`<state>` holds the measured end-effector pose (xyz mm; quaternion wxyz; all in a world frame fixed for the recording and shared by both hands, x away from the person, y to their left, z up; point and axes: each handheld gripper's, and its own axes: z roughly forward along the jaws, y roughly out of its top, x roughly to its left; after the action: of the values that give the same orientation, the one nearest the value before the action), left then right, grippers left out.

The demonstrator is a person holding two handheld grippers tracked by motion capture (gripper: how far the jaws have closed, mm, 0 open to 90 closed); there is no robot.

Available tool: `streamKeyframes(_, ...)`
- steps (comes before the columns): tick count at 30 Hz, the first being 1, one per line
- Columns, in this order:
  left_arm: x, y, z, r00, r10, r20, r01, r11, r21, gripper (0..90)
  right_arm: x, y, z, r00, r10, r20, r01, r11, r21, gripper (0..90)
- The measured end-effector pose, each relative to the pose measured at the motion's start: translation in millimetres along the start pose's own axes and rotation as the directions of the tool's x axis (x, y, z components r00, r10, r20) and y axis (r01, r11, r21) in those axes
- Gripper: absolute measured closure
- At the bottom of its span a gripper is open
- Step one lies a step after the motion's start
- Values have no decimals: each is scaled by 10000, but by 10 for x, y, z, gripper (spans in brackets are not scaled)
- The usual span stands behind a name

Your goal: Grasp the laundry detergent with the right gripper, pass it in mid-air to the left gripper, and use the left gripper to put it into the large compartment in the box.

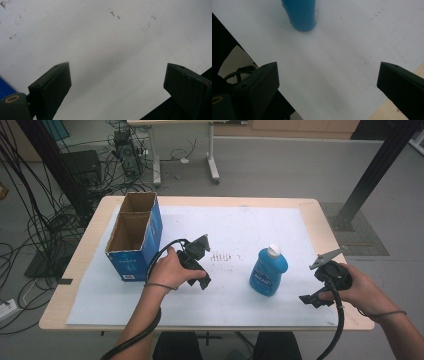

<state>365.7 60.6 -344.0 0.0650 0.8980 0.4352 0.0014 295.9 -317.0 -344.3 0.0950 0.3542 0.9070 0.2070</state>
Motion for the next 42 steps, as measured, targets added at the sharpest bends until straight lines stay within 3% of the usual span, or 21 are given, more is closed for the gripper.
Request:
streamKeyframes(5,5,-6,7,10000,-15,-11,15,10000,21,80,10,-38,19,9999,142,49,-140,9994,-306,38)
streamKeyframes(11,-5,-8,0,10000,-11,23,11,10000,24,80,23,-84,54,9995,274,179,-251,9928,-1169,39)
streamKeyframes(20,-4,-17,-10,10000,18,8,-18,10000,28,79,61,-132,128,9995,256,194,-217,9834,-1799,35)
streamKeyframes(29,-4,-26,-21,10000,-25,3,25,10000,-41,80,101,-186,203,9993,337,181,-278,9647,-2620,33)
streamKeyframes(30,-4,-28,-23,10000,-36,1,36,10000,-56,79,108,-202,225,9995,282,166,-220,9555,-2941,33)
streamKeyframes(32,-4,-29,-27,10000,-28,-27,28,10000,-58,79,116,-213,246,9996,247,157,-185,9483,-3167,31)
streamKeyframes(41,-10,-37,-33,10000,-26,16,26,10000,-69,79,144,-261,374,9995,304,-23,-293,9344,-3549,30)
streamKeyframes(42,-9,-37,-34,10000,-24,14,24,10000,-76,79,145,-268,383,9994,355,-51,-348,9289,-3687,28)
